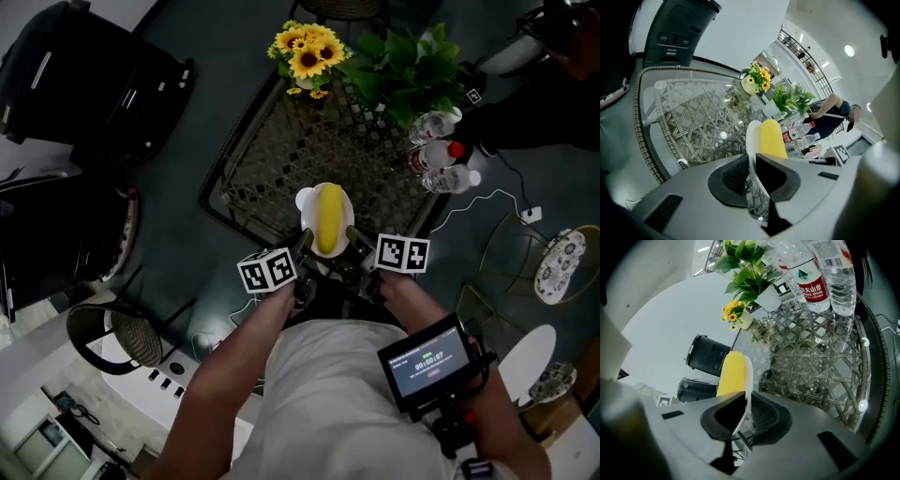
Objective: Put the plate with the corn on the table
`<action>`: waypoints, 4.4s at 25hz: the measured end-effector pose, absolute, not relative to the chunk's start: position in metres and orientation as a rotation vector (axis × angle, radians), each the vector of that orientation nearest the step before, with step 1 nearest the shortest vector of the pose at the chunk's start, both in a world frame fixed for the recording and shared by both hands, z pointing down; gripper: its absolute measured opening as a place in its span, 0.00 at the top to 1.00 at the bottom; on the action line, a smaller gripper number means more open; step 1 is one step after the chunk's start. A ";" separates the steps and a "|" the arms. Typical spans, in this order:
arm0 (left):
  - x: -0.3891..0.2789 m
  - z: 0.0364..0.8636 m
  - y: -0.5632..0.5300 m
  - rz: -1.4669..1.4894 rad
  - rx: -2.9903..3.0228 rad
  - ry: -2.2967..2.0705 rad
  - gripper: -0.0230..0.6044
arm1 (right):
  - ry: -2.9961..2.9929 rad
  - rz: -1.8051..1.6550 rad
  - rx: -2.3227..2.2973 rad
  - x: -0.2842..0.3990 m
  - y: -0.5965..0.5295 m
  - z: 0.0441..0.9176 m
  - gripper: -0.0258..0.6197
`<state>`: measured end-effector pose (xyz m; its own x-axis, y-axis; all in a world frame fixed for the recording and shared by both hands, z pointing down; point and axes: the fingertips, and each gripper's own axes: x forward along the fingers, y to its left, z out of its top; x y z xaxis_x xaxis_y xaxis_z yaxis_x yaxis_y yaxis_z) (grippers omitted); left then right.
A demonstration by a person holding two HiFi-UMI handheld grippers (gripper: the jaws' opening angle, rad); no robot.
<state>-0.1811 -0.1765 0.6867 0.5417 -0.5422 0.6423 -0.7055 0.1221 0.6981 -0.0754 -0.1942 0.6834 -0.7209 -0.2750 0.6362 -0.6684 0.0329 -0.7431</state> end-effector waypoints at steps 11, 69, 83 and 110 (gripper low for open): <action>-0.178 0.707 -0.212 0.181 1.555 -1.118 0.88 | -2.007 1.707 1.011 -0.071 -0.229 0.703 0.90; -0.182 0.753 -0.294 0.389 1.430 -1.248 0.88 | -1.964 1.452 1.110 -0.082 -0.318 0.751 0.90; -0.185 0.749 -0.296 0.386 1.483 -1.244 0.88 | -2.012 1.420 1.157 -0.078 -0.327 0.749 0.82; -0.207 0.655 -0.195 0.234 1.721 -1.415 0.95 | -2.288 1.209 1.014 -0.033 -0.248 0.673 0.95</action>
<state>-0.2074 -0.1951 0.6549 0.3356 -0.7044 0.6255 -0.8684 0.0261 0.4952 -0.0325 -0.2483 0.6727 -0.6776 -0.4268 0.5989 -0.7353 0.3765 -0.5635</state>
